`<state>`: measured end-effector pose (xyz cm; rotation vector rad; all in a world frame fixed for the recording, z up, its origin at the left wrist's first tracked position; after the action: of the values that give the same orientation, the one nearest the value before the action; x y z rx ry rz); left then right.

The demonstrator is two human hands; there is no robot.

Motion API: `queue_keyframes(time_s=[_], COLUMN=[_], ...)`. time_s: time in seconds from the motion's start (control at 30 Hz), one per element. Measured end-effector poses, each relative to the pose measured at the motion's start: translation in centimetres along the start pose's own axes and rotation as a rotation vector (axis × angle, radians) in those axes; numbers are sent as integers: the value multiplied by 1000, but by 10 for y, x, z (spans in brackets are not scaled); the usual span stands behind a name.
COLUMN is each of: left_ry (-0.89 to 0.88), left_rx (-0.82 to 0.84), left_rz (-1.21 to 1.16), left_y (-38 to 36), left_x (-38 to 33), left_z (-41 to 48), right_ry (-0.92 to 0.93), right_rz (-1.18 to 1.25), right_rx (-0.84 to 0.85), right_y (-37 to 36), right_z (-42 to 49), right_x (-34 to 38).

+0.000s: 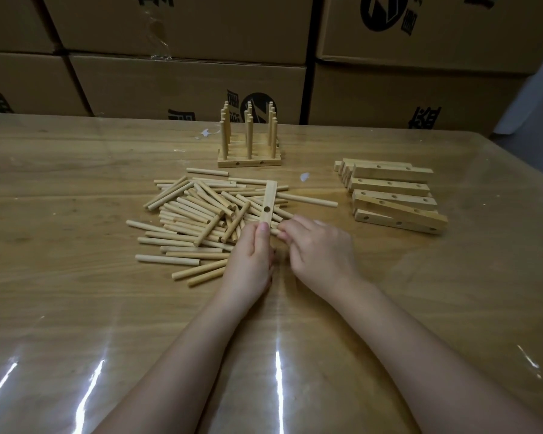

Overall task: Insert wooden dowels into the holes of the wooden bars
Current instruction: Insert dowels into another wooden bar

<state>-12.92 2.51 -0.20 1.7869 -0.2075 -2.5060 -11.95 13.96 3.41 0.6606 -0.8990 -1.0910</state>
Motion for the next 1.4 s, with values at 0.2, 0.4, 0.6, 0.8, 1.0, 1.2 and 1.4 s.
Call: queue_keyframes(time_s=[0.2, 0.4, 0.6, 0.8, 1.0, 1.2, 1.4], left_ry=[-42, -48, 38, 137, 125, 113, 100], left_rx=[28, -17, -137, -238, -211, -192, -184], left_rz=[96, 79, -152, -386, -380, -303, -273], left_y=[-1, -2, 2, 7, 5, 4, 1], left_x=[-1, -2, 0, 2, 1, -3, -10], left_z=[0, -1, 1, 3, 3, 1, 0], right_ry=[-51, -12, -102, -431, -347, -313, -298], right_rz=[23, 119, 351, 883, 894, 725, 694], right_rx=[144, 74, -132, -63, 29, 81, 102], right_y=[-10, -15, -19, -25, -26, -28, -25], right_z=[3, 1, 8, 13, 12, 10, 7], right_x=[-10, -10, -20, -43, -37, -35, -38])
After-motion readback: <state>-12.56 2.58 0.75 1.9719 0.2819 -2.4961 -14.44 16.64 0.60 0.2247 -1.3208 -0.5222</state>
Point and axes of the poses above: each hand's wrist, its own z-axis towards the middle knuckle, its own y-axis out of the back of the hand, x = y × z, the point moved 3 cm from there along z, towards the middle knuckle, and after that the axes turned 14 degrees about -y, right-handed, at the moved point
